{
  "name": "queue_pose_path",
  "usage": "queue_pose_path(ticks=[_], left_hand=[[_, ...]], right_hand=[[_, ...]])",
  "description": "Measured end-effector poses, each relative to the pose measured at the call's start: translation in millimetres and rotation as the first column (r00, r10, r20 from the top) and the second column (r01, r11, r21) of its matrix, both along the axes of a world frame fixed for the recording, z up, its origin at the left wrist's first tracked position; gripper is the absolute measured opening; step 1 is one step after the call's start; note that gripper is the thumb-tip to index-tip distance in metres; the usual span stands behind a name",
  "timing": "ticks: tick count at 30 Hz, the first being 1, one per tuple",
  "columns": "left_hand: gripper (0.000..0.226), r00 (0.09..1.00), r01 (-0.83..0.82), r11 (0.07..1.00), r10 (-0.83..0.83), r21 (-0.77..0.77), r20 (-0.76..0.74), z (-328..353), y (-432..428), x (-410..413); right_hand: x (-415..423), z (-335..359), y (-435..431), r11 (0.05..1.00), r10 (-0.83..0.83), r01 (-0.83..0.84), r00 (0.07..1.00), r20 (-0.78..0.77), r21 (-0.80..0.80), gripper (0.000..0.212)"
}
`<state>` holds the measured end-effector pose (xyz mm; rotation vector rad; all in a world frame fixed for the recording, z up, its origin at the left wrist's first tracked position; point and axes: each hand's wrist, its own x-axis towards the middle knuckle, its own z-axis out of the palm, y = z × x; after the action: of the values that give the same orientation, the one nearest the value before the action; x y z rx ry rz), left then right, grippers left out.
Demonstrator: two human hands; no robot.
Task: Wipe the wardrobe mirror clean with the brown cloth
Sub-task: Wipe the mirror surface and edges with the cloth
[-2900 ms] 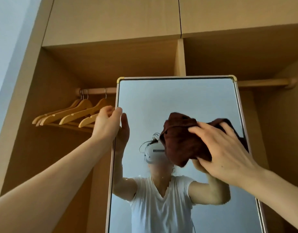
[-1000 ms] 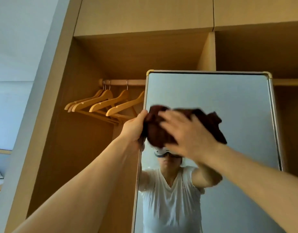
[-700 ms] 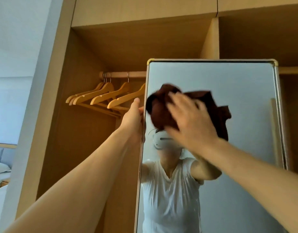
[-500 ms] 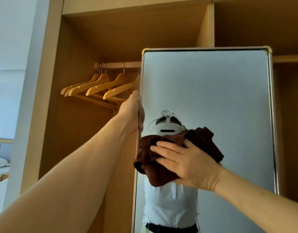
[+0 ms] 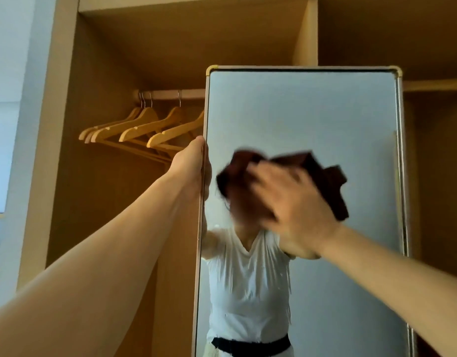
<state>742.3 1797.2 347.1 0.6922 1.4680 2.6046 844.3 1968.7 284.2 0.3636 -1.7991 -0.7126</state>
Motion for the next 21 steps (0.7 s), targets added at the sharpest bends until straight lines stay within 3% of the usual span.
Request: queue_pose_path(ticks=[3,6,9,12,14,17,21], left_hand=[[0.025,0.996,0.048,0.999,-0.049,0.018,0.070,1.4,2.0,3.9],[0.025,0.999,0.024,1.000,-0.024,-0.004,0.049,0.2,2.0,4.8],[0.026,0.997,-0.056,0.996,0.052,-0.076,-0.061,-3.3,2.2,2.7],[0.018,0.986,-0.092,0.994,0.083,-0.056,-0.144,-4.4,2.3,0.2],[0.019,0.970,-0.134,0.986,0.110,-0.097,-0.216,-5.5,0.5,-1.5],[0.021,0.955,-0.169,0.978,0.132,-0.122,-0.264,-7.0,0.7,-2.2],[0.013,0.957,-0.219,0.973,0.199,-0.076,-0.213,-3.8,6.7,0.9]], right_hand=[[5.5,-37.2,12.3,0.969,-0.010,-0.046,0.975,0.224,0.243,0.047],[11.4,-11.5,17.8,0.953,-0.052,-0.037,0.958,0.283,0.301,0.047],[15.1,52.6,25.4,0.996,-0.073,0.071,0.997,0.030,0.050,0.060],[15.7,106.4,32.5,0.960,-0.118,0.073,0.981,-0.153,-0.272,0.058],[11.9,104.4,28.1,0.940,-0.114,0.027,0.964,-0.239,-0.339,0.056],[5.8,42.7,20.6,0.982,-0.035,-0.002,0.981,-0.188,-0.191,0.059],[16.9,-40.8,34.8,0.966,-0.051,0.001,0.981,0.186,0.260,0.049]])
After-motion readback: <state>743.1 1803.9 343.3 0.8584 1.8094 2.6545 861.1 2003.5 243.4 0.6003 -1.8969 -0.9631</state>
